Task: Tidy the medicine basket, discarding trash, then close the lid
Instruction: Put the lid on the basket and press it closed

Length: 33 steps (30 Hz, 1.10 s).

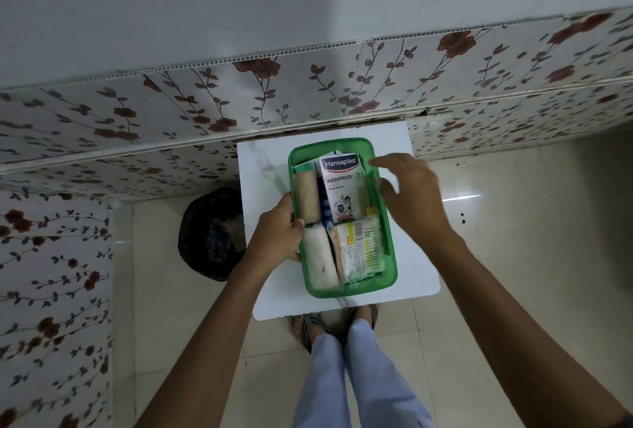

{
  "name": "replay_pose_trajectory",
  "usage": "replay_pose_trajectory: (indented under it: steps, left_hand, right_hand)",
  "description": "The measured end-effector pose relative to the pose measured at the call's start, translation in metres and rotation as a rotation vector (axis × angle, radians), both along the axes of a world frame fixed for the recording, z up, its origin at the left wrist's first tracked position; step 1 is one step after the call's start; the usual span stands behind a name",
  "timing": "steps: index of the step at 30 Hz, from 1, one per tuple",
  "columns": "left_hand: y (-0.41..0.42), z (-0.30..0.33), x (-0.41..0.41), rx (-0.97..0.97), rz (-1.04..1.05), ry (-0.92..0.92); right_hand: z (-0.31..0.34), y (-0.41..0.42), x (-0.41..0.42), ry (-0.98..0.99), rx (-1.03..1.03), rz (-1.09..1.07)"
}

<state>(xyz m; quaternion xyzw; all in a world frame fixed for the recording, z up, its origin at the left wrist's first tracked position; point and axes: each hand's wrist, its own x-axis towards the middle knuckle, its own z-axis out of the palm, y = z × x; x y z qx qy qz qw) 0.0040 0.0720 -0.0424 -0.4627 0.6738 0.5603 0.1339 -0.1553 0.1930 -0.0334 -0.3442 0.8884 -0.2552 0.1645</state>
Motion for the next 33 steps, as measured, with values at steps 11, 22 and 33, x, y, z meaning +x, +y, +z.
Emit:
replay_pose_trajectory:
  steps: [11, 22, 33]
  left_hand:
    - [-0.010, 0.008, 0.019, 0.027, 0.213, 0.081]
    - [-0.041, 0.020, 0.060, 0.061, 0.341, 0.202]
    - [-0.003, -0.004, 0.028, 0.152, 0.265, 0.176]
  right_hand:
    - [-0.054, 0.037, -0.001, -0.511, 0.369, -0.334]
    - [-0.072, 0.018, 0.044, -0.301, 0.409, -0.226]
    - [0.039, 0.014, 0.046, 0.006, 0.163, -0.259]
